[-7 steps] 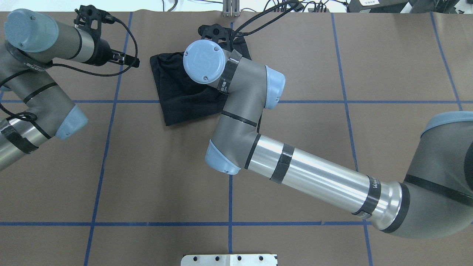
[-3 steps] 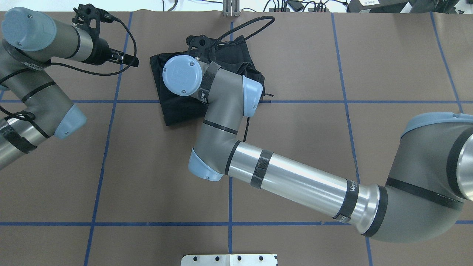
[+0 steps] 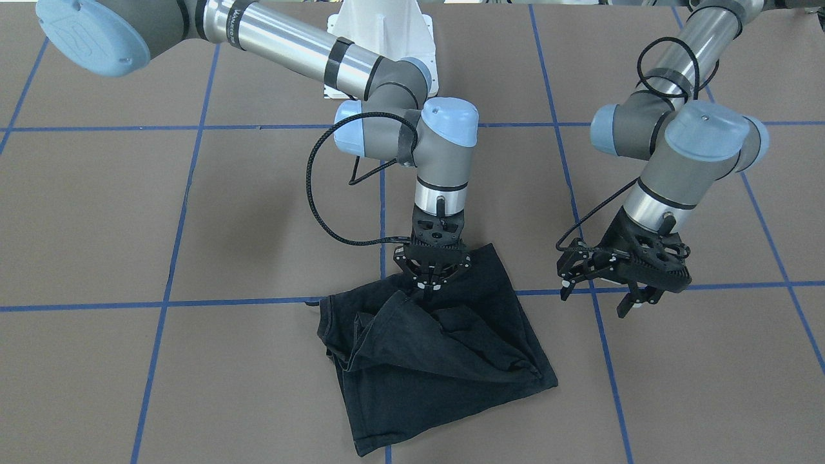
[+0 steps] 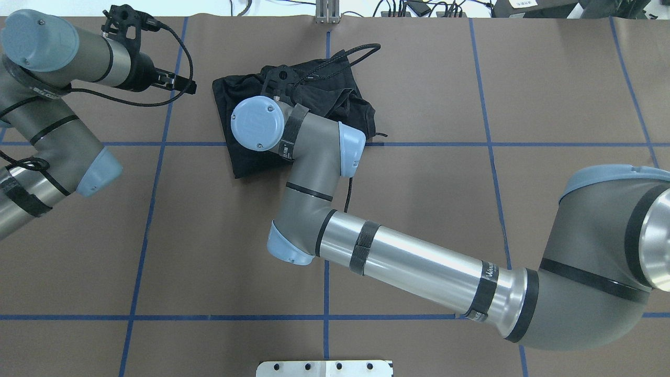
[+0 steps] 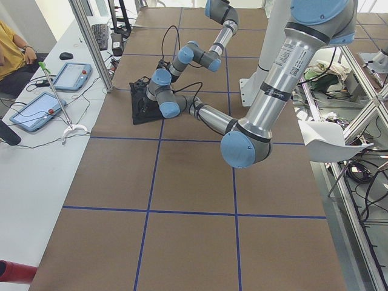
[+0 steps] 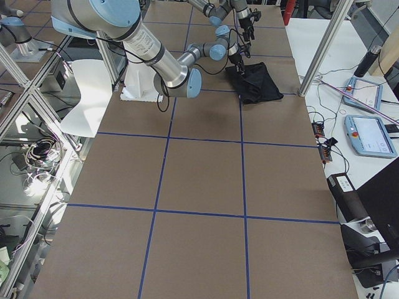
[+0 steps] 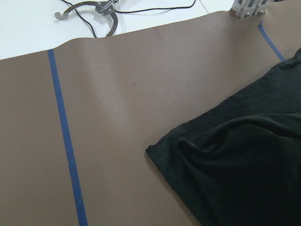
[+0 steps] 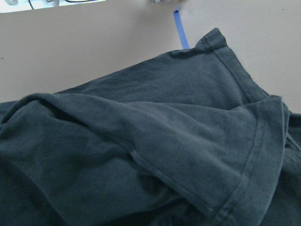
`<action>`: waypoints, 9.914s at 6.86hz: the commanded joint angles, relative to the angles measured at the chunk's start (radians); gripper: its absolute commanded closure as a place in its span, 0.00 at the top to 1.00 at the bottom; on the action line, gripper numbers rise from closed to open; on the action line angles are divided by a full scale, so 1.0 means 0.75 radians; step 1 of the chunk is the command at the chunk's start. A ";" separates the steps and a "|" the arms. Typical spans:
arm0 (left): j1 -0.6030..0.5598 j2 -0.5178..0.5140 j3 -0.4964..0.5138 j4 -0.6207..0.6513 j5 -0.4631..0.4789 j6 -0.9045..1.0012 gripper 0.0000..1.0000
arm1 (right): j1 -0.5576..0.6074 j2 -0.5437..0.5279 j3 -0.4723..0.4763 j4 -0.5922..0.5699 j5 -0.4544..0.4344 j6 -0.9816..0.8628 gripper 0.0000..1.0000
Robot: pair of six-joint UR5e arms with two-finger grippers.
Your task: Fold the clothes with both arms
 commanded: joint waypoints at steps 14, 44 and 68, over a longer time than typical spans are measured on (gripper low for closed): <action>-0.008 0.177 -0.249 0.049 -0.029 -0.011 1.00 | 0.269 0.051 -0.171 0.321 -0.024 -0.079 0.00; -0.004 0.169 -0.220 0.049 -0.027 -0.013 1.00 | -0.090 -0.889 1.202 -0.152 -0.058 -0.355 1.00; -0.345 0.198 -0.376 0.647 -0.177 0.569 1.00 | 0.732 -0.852 1.104 -0.597 1.013 -1.066 1.00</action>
